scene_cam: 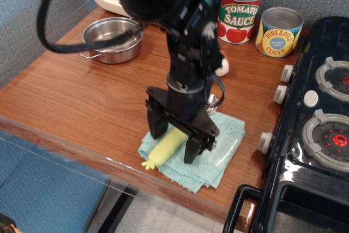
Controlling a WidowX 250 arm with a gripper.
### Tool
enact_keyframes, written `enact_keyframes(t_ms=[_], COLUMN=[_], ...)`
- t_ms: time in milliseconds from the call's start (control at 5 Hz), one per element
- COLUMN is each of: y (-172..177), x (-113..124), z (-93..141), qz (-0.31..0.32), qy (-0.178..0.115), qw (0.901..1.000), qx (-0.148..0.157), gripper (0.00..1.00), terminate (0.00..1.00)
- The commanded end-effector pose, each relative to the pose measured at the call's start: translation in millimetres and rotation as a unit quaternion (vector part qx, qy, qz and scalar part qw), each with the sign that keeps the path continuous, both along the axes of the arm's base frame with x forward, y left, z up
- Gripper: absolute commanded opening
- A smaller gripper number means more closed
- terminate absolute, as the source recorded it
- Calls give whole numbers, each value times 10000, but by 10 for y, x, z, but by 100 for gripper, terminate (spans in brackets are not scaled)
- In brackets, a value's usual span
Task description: Move the spoon to the right of the metal pot.
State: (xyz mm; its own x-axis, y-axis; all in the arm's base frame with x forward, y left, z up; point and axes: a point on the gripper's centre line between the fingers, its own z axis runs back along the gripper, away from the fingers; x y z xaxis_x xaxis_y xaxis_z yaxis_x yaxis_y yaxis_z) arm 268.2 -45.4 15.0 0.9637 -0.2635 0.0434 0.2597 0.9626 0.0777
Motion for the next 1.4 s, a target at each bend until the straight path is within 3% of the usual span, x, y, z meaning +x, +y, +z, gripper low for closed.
enact_keyframes(t_ms=[0, 200, 400, 600, 800, 1200], y=[-24, -29, 68, 383, 729, 890], x=[64, 78, 166, 359, 599, 1164], z=[72, 152, 386, 684, 644, 362], qz=[-17, 8, 193, 736, 1358, 1447], qy=[-233, -310, -602, -948, -891, -613], qw=[9997, 9995, 9977, 9919, 9861, 9875], qx=[-37, -61, -255, -422, -346, -121], gripper=[0, 0, 0, 0, 0, 0], terminate=[0, 0, 0, 0, 0, 0])
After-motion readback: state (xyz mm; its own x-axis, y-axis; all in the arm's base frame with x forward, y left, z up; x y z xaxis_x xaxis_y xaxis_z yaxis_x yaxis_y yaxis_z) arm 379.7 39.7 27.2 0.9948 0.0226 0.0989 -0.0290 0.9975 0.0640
